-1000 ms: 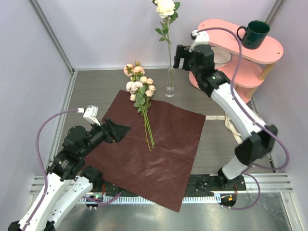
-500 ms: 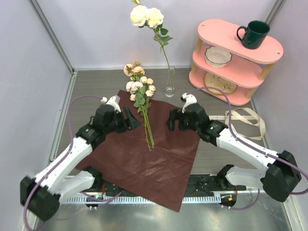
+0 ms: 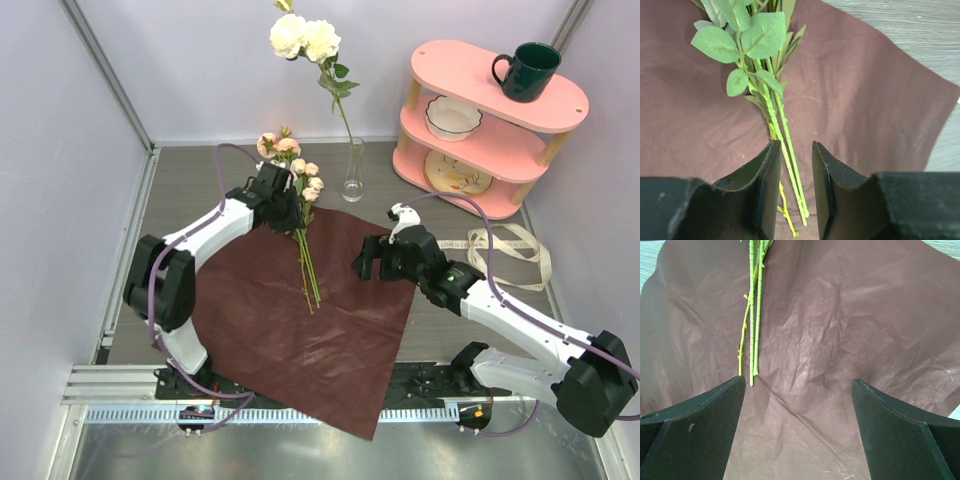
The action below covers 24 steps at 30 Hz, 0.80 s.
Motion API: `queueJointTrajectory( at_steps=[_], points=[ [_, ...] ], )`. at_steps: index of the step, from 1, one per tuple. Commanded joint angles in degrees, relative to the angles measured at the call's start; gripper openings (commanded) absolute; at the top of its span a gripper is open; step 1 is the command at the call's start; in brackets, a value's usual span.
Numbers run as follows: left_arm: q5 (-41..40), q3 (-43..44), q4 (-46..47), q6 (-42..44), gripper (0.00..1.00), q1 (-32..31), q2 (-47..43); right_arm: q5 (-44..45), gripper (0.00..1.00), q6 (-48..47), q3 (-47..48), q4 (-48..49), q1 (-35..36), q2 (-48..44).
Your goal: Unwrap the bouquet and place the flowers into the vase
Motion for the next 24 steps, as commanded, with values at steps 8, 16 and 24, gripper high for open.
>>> queueJointTrajectory(
  at_steps=[8,16,24],
  points=[
    [-5.24,9.57,-4.25,3.41,0.35,0.13,11.41,0.95,0.93,-1.7,-1.34,0.29,-0.97,-4.74],
    [-7.53,10.55,-4.78,3.68,0.29,-0.92,15.02,1.39,0.93,-2.76,-1.78,-0.59,-1.41,-5.98],
    [-7.53,9.06,-2.15,3.68,0.18,-1.72,16.17,1.13,0.93,-2.76,-1.96,-0.76,-1.41,-6.77]
  ],
)
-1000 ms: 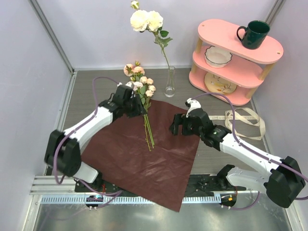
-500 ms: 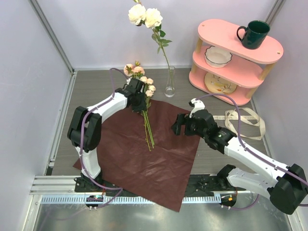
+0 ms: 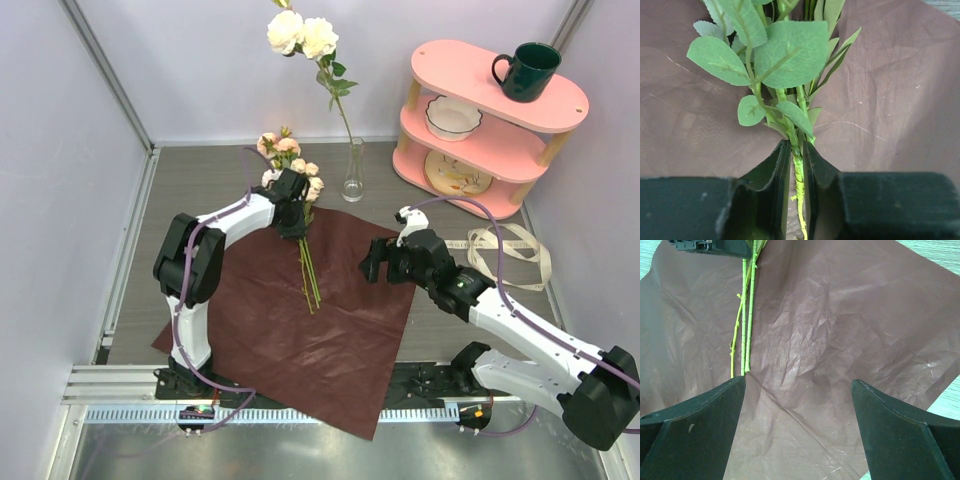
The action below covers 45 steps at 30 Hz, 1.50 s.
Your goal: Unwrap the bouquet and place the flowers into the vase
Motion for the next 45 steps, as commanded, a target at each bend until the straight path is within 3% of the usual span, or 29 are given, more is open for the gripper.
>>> queueJointTrajectory(
  at_steps=[1,6,15,19,24,28,32,37,42,45],
  points=[
    [-1.54,0.2,2.55,1.1,0.17,-0.45,-0.33,0.39,0.93,-0.49,-0.01,0.83,-0.31,-1.67],
    [-3.82,-0.68,2.38,1.8,0.0,-0.54,-3.66,0.3,0.93,-0.14,0.34,0.39,-0.23,-2.2],
    [-12.69,-5.51,-1.31,1.28,0.0,-0.54,-27.55,-0.05,0.93,0.04,2.18,-0.22,-0.23,-1.42],
    [-11.92,-10.25,-1.4,0.4,0.0,-0.01,-40.48,-1.37,0.93,0.48,3.5,0.04,-0.32,0.08],
    [-5.16,-21.14,4.65,-0.48,0.0,1.83,-58.93,-9.61,0.94,-0.13,6.22,2.05,-0.23,2.98],
    [5.55,-32.83,15.28,-0.83,0.0,1.84,-77.36,-31.36,0.92,-1.19,12.53,9.94,0.03,8.6],
    [17.14,-43.98,24.15,-4.34,0.0,1.84,-86.62,-35.56,0.87,2.05,20.27,18.05,4.85,14.65],
    [23.68,-48.84,28.31,-8.57,0.0,1.84,-90.51,-35.73,0.75,6.27,28.1,27.27,9.43,20.29],
    [26.57,-47.0,25.15,-6.21,0.0,1.84,-90.51,-34.95,0.59,7.6,29.78,30.79,12.86,25.38],
    [27.63,-45.95,23.83,-5.06,0.0,1.84,-89.9,-32.85,0.55,7.51,29.43,30.89,14.01,26.18]
  ],
)
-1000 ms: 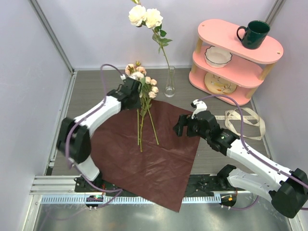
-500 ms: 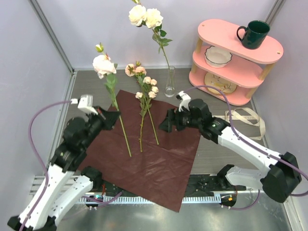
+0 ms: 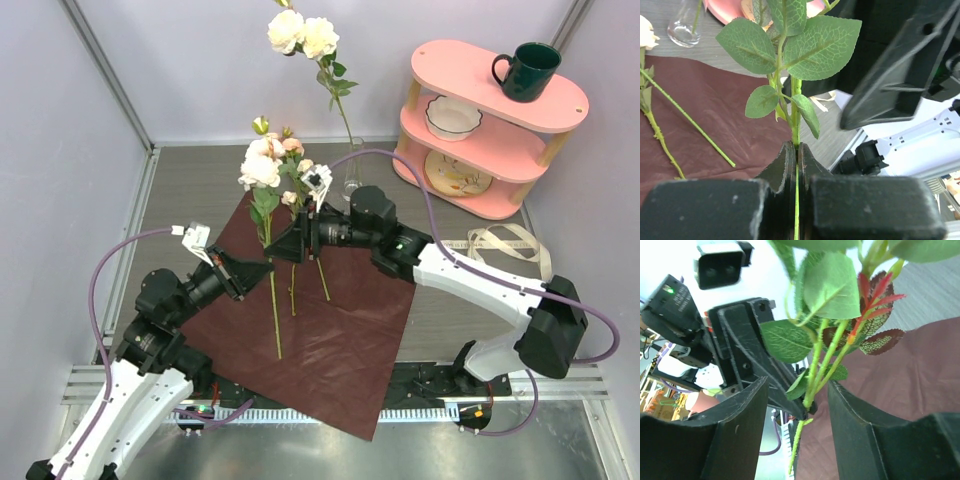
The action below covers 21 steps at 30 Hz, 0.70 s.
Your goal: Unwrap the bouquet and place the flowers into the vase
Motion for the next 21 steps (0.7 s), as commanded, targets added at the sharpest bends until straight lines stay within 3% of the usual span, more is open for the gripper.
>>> queueJointTrajectory(
  at_steps=[1,7,10,11,13,17,18,21],
  points=[
    [5.01,3.32,2.86,1.76,0.0,0.04,0.29,1.52,0.54,1.32,0.67,4.16,1.18,1.6],
    [7.21,2.8,3.21,1.24,0.0,0.04,1.08,5.29,0.47,0.98,0.49,3.29,1.27,1.86],
    [6.87,2.53,3.13,0.98,0.0,0.04,1.43,7.32,0.31,0.36,0.41,2.14,1.27,1.51],
    [6.25,2.71,2.34,0.45,0.0,0.04,1.69,7.85,0.17,0.44,0.32,2.14,1.27,1.07],
    [5.2,4.1,0.76,0.71,0.0,0.04,2.22,8.46,0.05,-0.78,0.92,1.01,1.27,0.46],
    [0.81,7.62,-6.78,2.99,0.58,0.04,2.4,21.43,0.01,-12.45,4.61,-10.67,1.27,-5.59],
    [-1.55,8.15,-7.85,3.78,0.63,0.04,1.44,33.4,0.01,-16.65,5.06,-14.69,1.27,-9.09],
    [-4.38,9.38,-10.58,5.36,0.73,0.04,-1.02,52.15,0.01,-22.65,4.45,-14.66,1.18,-15.26]
  ],
)
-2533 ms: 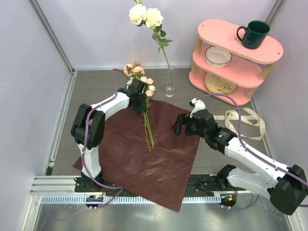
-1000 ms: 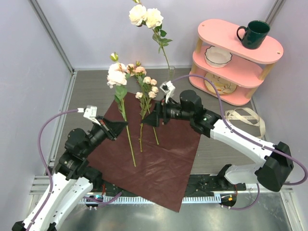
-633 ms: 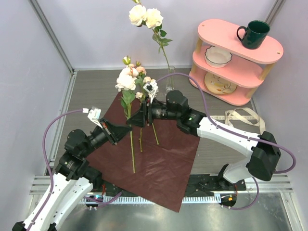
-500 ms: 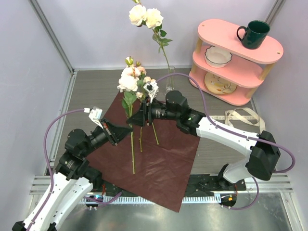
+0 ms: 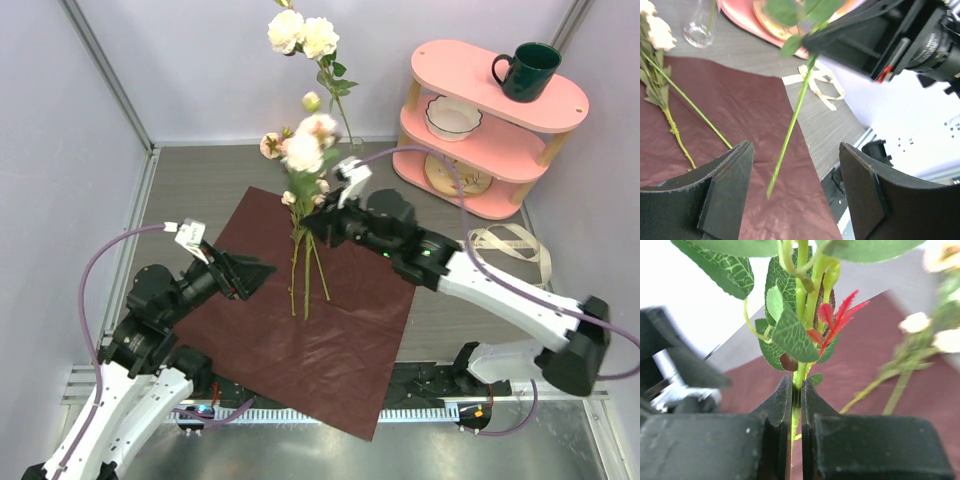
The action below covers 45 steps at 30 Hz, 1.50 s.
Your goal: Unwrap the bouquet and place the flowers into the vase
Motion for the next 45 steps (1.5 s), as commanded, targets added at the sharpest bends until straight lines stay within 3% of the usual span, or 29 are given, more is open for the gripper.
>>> queueJointTrajectory(
  at_steps=[1,3,7,12,17,22,29,45],
  points=[
    [-6.19,4.03,-4.44,3.1,0.74,-0.07,-3.46,35.08,0.01,-15.79,3.34,-1.08,-0.41,-14.87],
    [-7.26,4.38,-5.23,3.1,0.75,-0.07,-3.55,46.4,0.01,-19.15,2.8,3.29,-1.11,-17.35],
    [-7.0,4.3,-5.07,2.05,0.75,-0.07,-2.5,54.02,0.01,-27.92,2.02,13.14,-4.89,-19.3],
    [-6.47,4.12,-4.53,0.29,0.75,-0.07,-0.74,47.54,0.01,-26.46,1.04,27.28,-15.87,-17.37],
    [-3.4,4.3,-4.71,-1.91,0.76,-0.07,1.2,35.08,0.01,-29.27,3.06,40.57,-20.62,-10.09],
    [-2.69,3.33,-5.67,-3.05,0.78,-0.07,-0.38,24.08,0.01,-28.74,15.97,33.91,-24.67,1.34],
    [-3.57,3.15,-7.61,-3.05,0.8,-0.07,-2.49,19.23,0.01,-27.35,19.5,34.97,-28.36,9.44],
    [-2.96,2.8,-6.64,-2.44,0.8,-0.07,-0.65,15.27,0.01,-23.29,20.91,33.82,-29.33,15.24]
  ],
)
